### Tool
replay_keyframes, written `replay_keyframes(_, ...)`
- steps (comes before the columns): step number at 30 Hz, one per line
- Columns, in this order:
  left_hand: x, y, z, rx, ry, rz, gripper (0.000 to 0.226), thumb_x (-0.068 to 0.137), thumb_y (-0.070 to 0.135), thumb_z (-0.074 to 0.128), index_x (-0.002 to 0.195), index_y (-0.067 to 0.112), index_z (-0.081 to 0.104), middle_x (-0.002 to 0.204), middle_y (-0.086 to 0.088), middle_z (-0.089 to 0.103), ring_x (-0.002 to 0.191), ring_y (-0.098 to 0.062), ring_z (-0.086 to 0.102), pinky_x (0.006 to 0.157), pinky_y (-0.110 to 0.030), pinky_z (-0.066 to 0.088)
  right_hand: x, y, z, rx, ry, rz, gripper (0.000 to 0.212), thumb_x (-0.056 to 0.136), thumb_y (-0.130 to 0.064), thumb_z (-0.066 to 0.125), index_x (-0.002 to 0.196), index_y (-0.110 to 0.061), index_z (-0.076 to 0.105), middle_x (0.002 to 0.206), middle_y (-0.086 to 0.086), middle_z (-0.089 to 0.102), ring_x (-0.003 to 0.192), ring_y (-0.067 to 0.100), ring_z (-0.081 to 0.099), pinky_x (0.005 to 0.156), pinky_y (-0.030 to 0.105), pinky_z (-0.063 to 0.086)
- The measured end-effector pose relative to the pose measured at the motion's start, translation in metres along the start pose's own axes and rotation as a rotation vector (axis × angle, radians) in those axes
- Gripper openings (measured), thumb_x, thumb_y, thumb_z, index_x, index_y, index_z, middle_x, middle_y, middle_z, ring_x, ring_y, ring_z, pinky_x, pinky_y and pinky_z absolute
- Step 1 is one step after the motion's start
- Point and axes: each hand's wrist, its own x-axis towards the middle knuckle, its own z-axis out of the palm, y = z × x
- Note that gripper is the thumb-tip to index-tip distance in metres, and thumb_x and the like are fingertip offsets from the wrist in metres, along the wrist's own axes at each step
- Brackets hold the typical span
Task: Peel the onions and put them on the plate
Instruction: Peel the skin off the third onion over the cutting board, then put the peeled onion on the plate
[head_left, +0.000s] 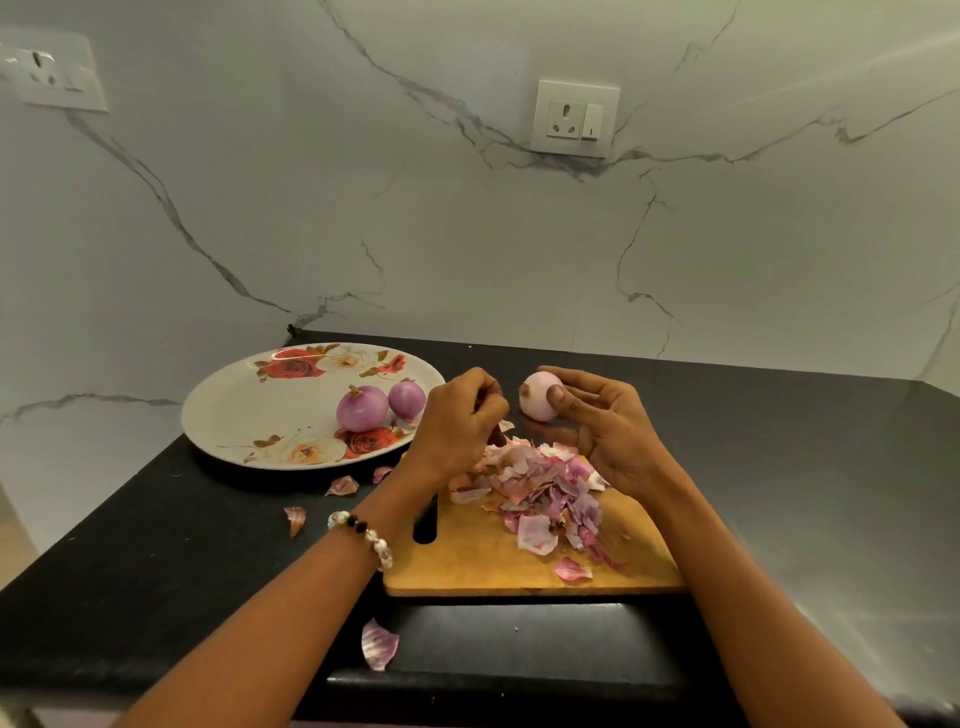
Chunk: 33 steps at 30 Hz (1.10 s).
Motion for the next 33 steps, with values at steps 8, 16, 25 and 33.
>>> replay_keyframes(8, -0.010, -0.008, -0.040, 0.153, 0.068, -0.083, 0.025, 0.078, 0.037, 0.074, 0.082, 0.012, 0.075, 0.080, -0.002, 0.071, 0.069, -0.009, 0.060, 0.066, -0.022, 0.050, -0.003, -0.011, 0.011, -0.320, 0.148, 0.047, 0.040, 0.079, -0.013, 0.075, 0.117, -0.006, 0.066, 0.109, 0.014, 0.070, 0.088, 0.023, 0.074, 0.065, 0.028, 0.060)
replay_keyframes(16, -0.036, -0.012, -0.113, -0.077, 0.074, -0.191, 0.037, 0.077, 0.025, 0.077, 0.112, 0.023, 0.065, 0.102, 0.007, 0.066, 0.091, -0.005, 0.061, 0.070, -0.015, 0.049, 0.007, -0.004, 0.086, -0.449, 0.120, 0.045, 0.046, 0.077, -0.006, 0.081, 0.119, -0.005, 0.063, 0.106, 0.011, 0.067, 0.091, 0.024, 0.069, 0.073, 0.032, 0.062)
replay_keyframes(25, -0.080, -0.045, -0.170, -0.280, 0.338, -0.462, 0.012, 0.088, 0.019, 0.066, 0.096, 0.013, 0.072, 0.085, 0.001, 0.073, 0.074, -0.014, 0.070, 0.078, -0.037, 0.058, 0.037, 0.030, 0.180, -1.017, -0.054, 0.020, 0.055, 0.072, -0.017, 0.088, 0.119, -0.009, 0.061, 0.118, 0.007, 0.062, 0.107, 0.023, 0.059, 0.082, 0.030, 0.051)
replay_keyframes(33, -0.101, -0.045, -0.162, -0.307, 0.305, -0.530, 0.007, 0.087, 0.020, 0.067, 0.084, 0.017, 0.072, 0.084, 0.000, 0.073, 0.078, -0.015, 0.069, 0.077, -0.032, 0.056, 0.036, 0.042, 0.181, -1.209, -0.036, -0.051, 0.061, 0.072, -0.040, 0.086, 0.119, -0.012, 0.060, 0.115, 0.008, 0.066, 0.105, 0.025, 0.060, 0.080, 0.033, 0.049)
